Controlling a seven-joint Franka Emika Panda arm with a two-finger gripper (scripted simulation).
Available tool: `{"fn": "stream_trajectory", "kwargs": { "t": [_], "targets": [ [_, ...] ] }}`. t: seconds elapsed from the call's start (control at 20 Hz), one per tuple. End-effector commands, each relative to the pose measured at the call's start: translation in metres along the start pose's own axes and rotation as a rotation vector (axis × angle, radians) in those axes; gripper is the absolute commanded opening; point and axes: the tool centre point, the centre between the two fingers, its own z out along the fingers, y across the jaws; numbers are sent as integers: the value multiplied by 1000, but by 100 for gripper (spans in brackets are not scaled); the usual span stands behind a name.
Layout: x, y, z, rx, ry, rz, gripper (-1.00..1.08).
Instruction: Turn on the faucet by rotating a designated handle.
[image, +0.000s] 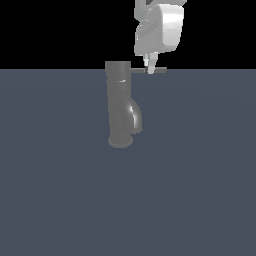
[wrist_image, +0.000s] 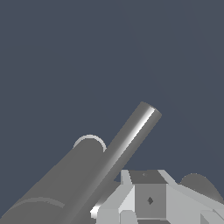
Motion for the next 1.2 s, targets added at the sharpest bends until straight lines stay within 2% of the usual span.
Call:
{"fn": "stream_trajectory", "kwargs": {
  "t": [0.0, 1.15],
  "targets": [
    [9, -5, 0, 3, 2, 8, -100],
    [52, -41, 0, 3, 3, 23, -100]
  ]
}}
